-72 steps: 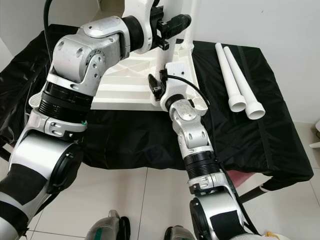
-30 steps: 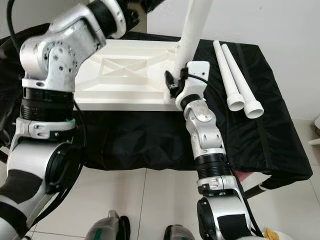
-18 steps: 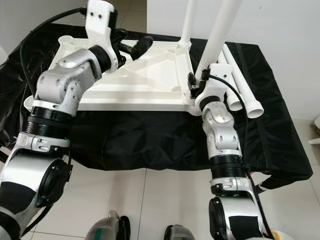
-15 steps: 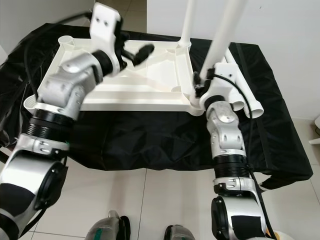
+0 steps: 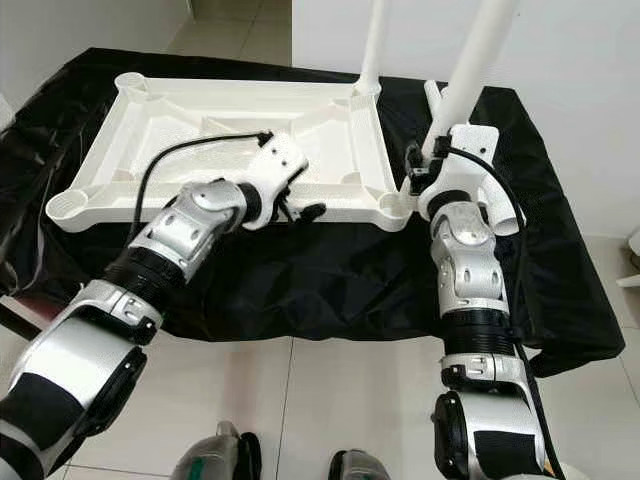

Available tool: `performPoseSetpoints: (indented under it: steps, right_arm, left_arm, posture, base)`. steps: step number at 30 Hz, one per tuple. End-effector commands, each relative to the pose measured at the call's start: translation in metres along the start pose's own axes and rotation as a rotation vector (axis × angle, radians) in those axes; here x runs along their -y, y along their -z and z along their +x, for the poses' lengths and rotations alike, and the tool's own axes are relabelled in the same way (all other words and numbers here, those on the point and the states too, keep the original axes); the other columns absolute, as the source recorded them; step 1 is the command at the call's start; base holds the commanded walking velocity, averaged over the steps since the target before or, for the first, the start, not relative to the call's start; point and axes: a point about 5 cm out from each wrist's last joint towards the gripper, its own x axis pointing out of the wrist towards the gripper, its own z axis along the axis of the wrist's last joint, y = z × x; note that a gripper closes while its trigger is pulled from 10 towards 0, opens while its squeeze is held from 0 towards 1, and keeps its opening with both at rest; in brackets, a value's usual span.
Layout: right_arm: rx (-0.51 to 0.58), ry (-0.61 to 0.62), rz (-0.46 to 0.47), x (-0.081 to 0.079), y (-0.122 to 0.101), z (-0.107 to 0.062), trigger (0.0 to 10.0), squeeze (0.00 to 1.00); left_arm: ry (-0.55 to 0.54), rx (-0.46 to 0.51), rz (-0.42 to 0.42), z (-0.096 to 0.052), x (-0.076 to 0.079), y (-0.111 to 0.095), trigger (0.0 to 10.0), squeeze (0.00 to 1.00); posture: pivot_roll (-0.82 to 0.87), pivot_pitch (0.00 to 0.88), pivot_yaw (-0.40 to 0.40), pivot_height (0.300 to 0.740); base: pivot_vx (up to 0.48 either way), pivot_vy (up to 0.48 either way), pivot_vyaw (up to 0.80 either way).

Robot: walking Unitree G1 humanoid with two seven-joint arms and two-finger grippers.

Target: Building children table

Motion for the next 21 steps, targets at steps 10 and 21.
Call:
performPoseSetpoints:
  steps: [10,21]
  right_arm:
    - [0.005,0.016,-0.011,0.003,-0.002,-0.001,10.0,0.00]
    - [0.005,0.022,-0.001,0.004,-0.002,-0.006,10.0,0.00]
  left_arm:
    - [0.105,-0.083,0.107,0.013,0.021,0.019,10.0,0.00]
    - [0.066,-0.093,0.127,0.020,0.017,0.014,10.0,0.00]
  posture:
    - [-0.03,0.059,0.053,0.740]
    - [-0.04,0.074,0.060,0.740]
  base:
    - [0.000,0.000,0.00]
    - [0.000,0.000,0.00]
